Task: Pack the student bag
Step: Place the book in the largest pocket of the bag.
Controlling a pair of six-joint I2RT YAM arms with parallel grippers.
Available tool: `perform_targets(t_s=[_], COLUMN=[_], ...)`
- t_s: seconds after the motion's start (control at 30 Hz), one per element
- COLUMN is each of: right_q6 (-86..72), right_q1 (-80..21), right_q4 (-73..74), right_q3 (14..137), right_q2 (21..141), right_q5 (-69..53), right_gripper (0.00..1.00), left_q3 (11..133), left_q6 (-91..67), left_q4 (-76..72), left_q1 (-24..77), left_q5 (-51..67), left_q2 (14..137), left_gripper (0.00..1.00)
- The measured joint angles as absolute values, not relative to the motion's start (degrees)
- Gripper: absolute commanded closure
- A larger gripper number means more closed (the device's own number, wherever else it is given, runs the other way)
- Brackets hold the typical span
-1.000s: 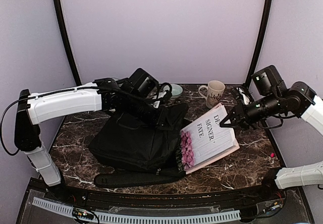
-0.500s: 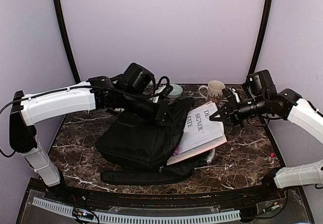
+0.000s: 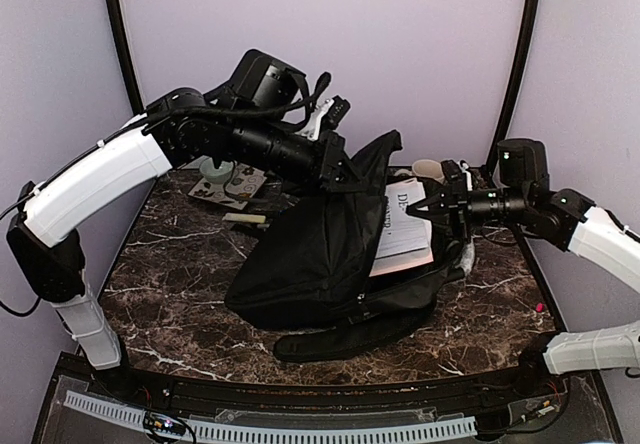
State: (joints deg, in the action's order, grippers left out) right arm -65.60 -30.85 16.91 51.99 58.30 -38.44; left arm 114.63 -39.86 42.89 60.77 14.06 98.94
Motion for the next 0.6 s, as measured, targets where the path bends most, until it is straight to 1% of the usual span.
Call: perform_targets(t_s=[0.13,0.27,0.5,0.53,0.57,0.6], right_q6=[-65.1,-63.9,-63.8,-63.8,-63.8,-63.6], right_q1=[-34.1,-37.5,-41.8,-42.3,-42.8,-43.2], right_q4=[18.1,20.8,24.0,24.2,24.2,24.8], right_q3=[57.0,61.5,62.3,62.3,62.3,62.6], right_q2=[62.5,67.0,70.8,71.4,72.0,72.6], right_q5=[-34.7,-30.5,-25.8,-25.6,-25.4,-25.3], right_gripper=[1.0,1.0,1.0,0.92,0.8,0.63], left_q3=[118.7,119.3,119.3,119.3,119.3,119.3], left_q6=[-39.9,-39.9,-39.9,-39.9,-39.9,-39.9], left_q4=[44.8,45.3,45.4,45.1,45.0,45.0], left_q1=[60.8,61.0,61.5,61.8,62.0,62.2], left_q5=[13.1,12.6,12.6,12.6,12.6,12.4], left_q2=[101.4,102.8,104.4,104.6,104.7,104.9], left_gripper=[1.0,1.0,1.0,1.0,1.0,1.0])
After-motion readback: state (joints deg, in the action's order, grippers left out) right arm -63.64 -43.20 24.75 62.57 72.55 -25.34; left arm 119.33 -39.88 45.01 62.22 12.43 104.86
